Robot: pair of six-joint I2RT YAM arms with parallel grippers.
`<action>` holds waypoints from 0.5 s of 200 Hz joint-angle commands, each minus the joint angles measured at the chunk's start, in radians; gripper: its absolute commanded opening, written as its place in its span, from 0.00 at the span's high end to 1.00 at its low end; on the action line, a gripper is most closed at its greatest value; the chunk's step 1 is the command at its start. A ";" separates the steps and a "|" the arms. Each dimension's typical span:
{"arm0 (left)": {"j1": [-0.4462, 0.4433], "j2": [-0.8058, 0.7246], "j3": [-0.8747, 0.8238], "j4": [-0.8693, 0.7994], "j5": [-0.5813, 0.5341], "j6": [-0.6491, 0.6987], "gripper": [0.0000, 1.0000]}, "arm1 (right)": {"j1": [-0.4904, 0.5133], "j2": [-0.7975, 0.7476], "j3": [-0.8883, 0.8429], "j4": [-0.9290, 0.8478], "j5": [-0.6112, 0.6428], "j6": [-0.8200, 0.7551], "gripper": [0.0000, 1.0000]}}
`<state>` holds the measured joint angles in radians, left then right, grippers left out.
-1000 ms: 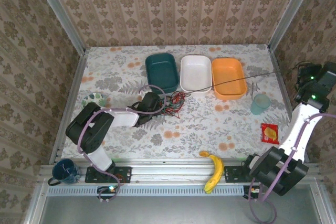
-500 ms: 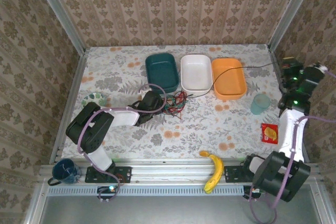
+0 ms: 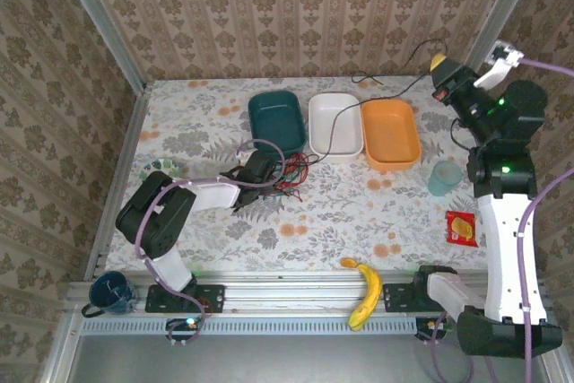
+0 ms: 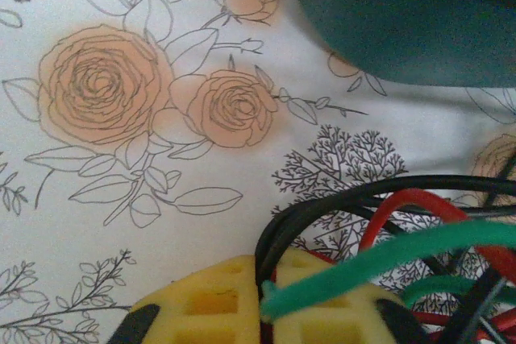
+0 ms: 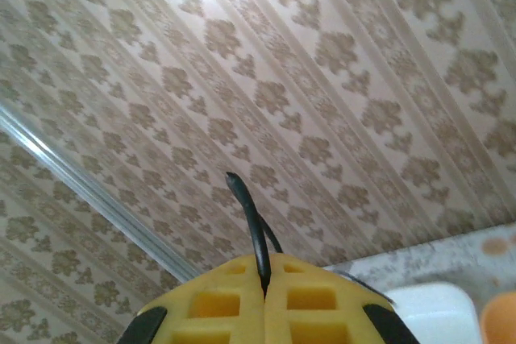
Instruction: Untangle the cables
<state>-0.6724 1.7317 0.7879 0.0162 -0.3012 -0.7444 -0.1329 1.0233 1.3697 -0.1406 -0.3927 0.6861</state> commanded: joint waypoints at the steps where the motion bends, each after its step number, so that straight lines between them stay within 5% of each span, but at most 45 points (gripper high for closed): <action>1: 0.059 0.199 -0.096 -0.266 -0.042 0.010 1.00 | -0.003 0.036 0.174 -0.102 0.038 -0.092 1.00; 46: 0.085 0.194 -0.130 -0.259 -0.037 -0.005 1.00 | -0.146 0.105 0.417 -0.194 0.169 -0.068 1.00; 75: 0.104 0.190 -0.144 -0.257 -0.032 -0.009 0.92 | -0.372 0.126 0.416 -0.118 0.089 0.151 1.00; 100: 0.106 0.196 -0.148 -0.252 -0.026 -0.010 0.88 | -0.422 0.154 0.394 -0.024 0.024 0.257 1.00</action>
<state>-0.6621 1.7344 0.7727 0.0620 -0.2836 -0.7475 -0.4606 1.2003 1.7214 -0.5186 -0.4538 0.7845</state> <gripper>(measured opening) 0.107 0.065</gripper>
